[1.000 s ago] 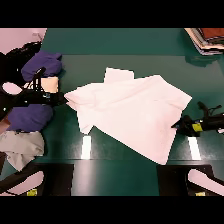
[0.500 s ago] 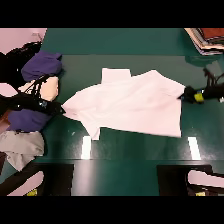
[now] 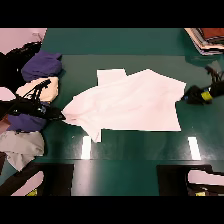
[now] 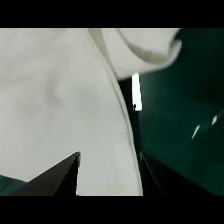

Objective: Fold the shirts.

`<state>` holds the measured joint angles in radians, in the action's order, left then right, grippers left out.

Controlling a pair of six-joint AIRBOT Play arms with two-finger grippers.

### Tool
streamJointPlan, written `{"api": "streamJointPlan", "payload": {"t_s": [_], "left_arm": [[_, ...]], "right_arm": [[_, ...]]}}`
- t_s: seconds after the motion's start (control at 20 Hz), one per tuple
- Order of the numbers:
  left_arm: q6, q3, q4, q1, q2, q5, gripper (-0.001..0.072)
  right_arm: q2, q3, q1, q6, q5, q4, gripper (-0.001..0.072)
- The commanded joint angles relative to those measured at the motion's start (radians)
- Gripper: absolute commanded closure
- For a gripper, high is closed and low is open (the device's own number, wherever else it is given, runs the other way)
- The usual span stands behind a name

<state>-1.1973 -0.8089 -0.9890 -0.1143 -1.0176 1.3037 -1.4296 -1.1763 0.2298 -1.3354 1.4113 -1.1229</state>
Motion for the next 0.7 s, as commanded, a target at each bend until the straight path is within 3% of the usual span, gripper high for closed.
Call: {"api": "streamJointPlan", "payload": {"t_s": [0.0, 0.25, 0.5, 0.6, 0.65], "left_arm": [[0.000, 0.001, 0.057, 0.000, 0.002, -0.057, 0.0680], [0.000, 0.001, 0.100, 0.000, 0.002, -0.111, 0.0680], [0.001, 0.001, 0.099, 0.000, 0.002, -0.109, 0.0680], [0.001, 0.001, 0.099, 0.000, 0.002, -0.107, 0.0680], [0.001, 0.001, 0.099, 0.000, 0.002, -0.101, 0.0680]], "right_arm": [[0.120, 0.233, 0.084, 0.032, 0.014, -0.076, 0.0283], [0.151, 0.438, 0.166, 0.089, -0.063, 0.033, 0.0284], [0.150, 0.476, 0.118, 0.100, -0.089, 0.080, 0.0288], [0.150, 0.476, 0.084, 0.099, -0.090, 0.081, 0.0420], [0.150, 0.476, 0.067, 0.099, -0.090, 0.081, 0.0445]]}}
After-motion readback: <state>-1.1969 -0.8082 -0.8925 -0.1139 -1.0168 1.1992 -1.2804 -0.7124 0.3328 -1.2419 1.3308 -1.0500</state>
